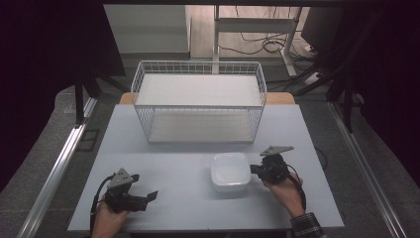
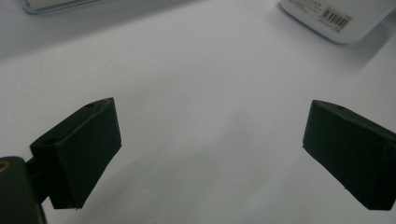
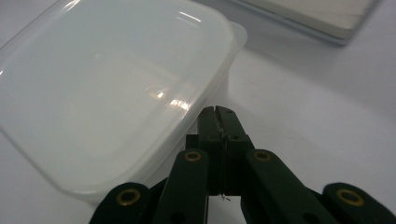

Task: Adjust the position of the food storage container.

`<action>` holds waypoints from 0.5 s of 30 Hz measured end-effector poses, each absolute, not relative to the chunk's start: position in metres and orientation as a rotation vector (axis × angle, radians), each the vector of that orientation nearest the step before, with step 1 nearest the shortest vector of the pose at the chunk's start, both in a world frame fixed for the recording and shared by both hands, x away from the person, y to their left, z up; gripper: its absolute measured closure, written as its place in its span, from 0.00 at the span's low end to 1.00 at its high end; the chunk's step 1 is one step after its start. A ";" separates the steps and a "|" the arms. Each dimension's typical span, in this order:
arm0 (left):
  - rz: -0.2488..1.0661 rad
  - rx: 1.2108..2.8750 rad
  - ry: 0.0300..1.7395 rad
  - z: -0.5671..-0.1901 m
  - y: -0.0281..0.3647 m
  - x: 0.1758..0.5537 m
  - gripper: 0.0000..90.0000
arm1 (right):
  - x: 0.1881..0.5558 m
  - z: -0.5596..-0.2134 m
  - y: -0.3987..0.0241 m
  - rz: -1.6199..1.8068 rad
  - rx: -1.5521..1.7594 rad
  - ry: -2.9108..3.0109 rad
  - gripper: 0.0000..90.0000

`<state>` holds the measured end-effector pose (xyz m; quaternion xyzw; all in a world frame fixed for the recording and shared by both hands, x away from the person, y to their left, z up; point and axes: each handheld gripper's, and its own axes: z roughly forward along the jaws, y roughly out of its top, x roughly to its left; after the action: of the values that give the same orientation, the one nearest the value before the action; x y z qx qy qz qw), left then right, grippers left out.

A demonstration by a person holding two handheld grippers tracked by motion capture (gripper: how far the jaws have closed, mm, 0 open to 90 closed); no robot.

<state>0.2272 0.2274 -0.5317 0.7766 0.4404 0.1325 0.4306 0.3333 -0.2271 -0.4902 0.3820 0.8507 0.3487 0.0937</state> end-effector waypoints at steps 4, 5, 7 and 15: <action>0.328 1.939 1.099 -0.532 0.227 0.227 0.04 | 0.328 -0.492 -0.215 1.074 1.109 2.561 0.99; 0.328 1.939 1.098 -0.532 0.227 0.227 0.04 | 0.327 -0.492 -0.212 1.078 1.103 2.570 0.99; 0.329 1.940 1.099 -0.532 0.227 0.228 0.04 | 0.325 -0.493 -0.206 1.087 1.087 2.580 0.99; 0.325 1.945 1.095 -0.532 0.226 0.228 0.05 | 0.322 -0.496 -0.180 1.116 1.028 2.609 0.99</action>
<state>0.2277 0.2260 -0.5323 0.7790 0.4386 0.1301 0.4289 0.3220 -0.1804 -0.4959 0.3398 0.8629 0.3690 0.0616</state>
